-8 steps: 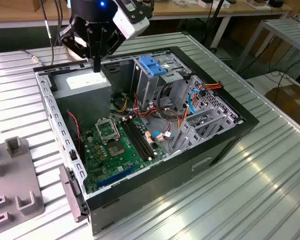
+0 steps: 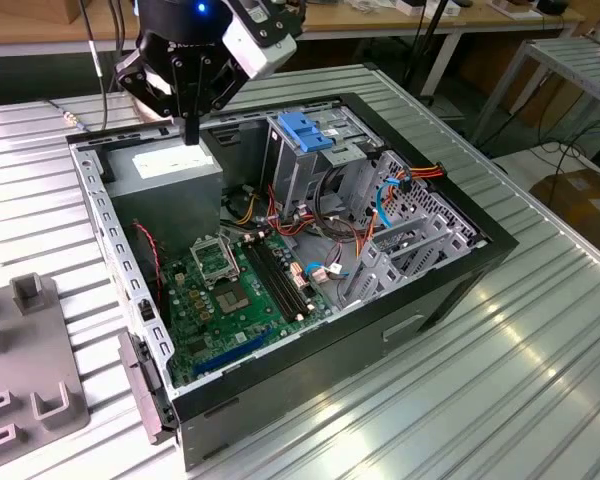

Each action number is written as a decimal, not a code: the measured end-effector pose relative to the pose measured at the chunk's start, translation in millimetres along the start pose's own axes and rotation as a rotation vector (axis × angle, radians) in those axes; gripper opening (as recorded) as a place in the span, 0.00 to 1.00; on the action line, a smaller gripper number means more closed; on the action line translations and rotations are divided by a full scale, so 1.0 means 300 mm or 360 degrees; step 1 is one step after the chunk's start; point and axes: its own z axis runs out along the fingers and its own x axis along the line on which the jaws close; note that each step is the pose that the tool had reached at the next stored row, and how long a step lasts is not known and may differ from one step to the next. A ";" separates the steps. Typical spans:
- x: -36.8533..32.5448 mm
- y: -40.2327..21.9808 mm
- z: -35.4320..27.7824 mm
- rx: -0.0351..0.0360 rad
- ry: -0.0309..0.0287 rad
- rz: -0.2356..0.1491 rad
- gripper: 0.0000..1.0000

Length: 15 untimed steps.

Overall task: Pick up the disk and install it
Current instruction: 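Reach for the disk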

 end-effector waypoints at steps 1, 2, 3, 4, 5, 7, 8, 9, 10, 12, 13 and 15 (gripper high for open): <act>0.001 0.000 0.000 0.0000 0.00001 0.0000 0.10; 0.002 0.000 0.000 0.0000 0.00001 0.0000 0.10; 0.004 0.000 0.000 0.0000 0.00001 0.0000 0.10; 0.006 0.000 0.000 0.0000 0.00000 0.0000 0.10; 0.008 -0.001 0.000 0.0000 0.00001 0.0000 0.10; 0.010 -0.001 0.000 0.0000 0.00001 0.0000 0.10; 0.011 -0.001 0.000 0.0000 0.00001 0.0000 0.10; 0.012 -0.001 0.000 0.0000 0.00000 0.0000 0.10; 0.013 -0.001 0.000 0.0000 0.00001 0.0000 0.10; 0.015 -0.001 0.000 0.0000 0.00001 0.0000 0.10; 0.016 -0.001 0.000 0.0000 0.00000 0.0000 0.10; 0.018 -0.001 -0.001 0.0000 0.00001 0.0000 0.10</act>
